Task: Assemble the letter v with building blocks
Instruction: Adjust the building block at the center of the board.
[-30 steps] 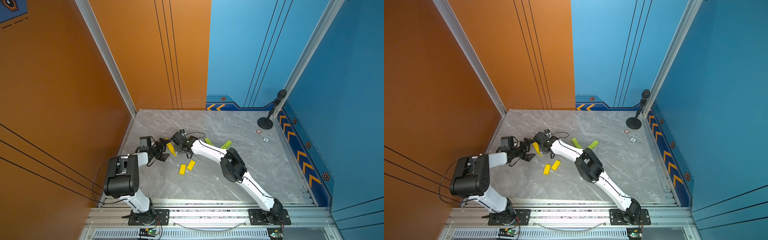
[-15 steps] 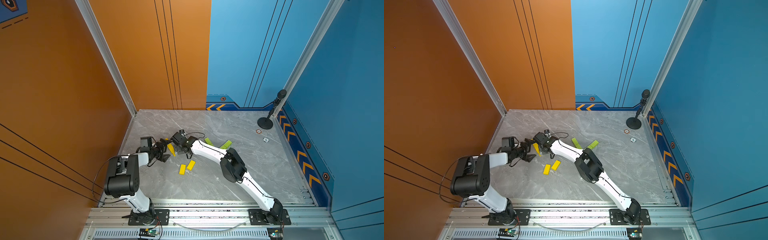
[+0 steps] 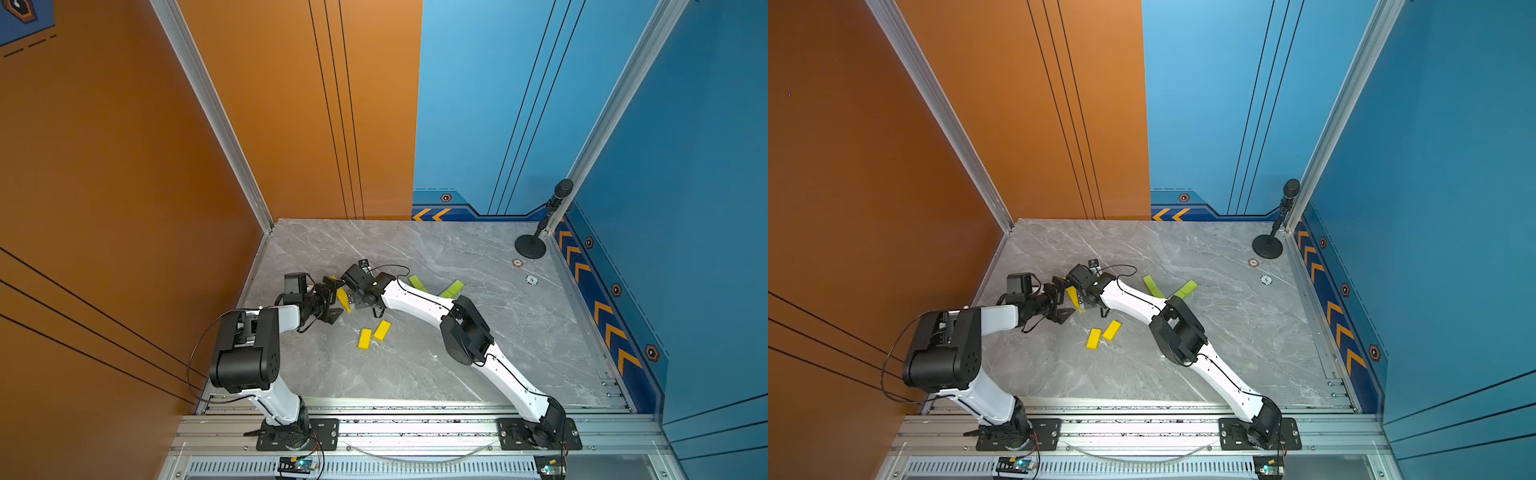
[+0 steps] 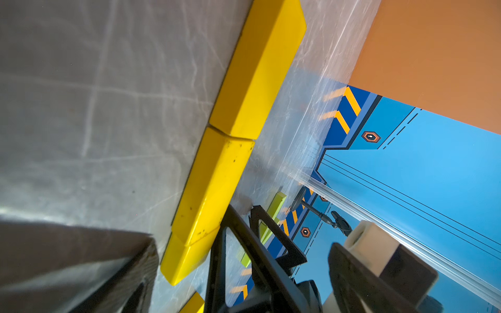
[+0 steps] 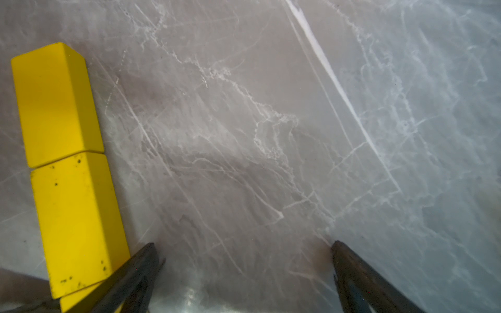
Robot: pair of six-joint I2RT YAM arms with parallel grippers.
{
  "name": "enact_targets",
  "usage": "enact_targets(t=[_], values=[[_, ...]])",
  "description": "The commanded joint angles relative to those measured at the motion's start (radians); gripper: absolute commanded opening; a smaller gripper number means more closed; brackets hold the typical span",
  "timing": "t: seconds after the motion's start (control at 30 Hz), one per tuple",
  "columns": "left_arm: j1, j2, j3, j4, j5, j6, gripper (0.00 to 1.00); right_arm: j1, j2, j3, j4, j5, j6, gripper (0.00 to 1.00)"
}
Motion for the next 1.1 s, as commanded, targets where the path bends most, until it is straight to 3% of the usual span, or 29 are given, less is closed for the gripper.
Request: enact_targets(t=[0.0,1.07], values=[[-0.008,0.012,-0.004,0.001,-0.010,-0.004,0.98,0.014,0.039,-0.041,-0.039,-0.100,-0.005,1.00],[-0.023,0.030,0.012,0.015,-0.023,-0.026,0.98,-0.018,0.025,-0.047,-0.043,-0.112,0.011,1.00]])
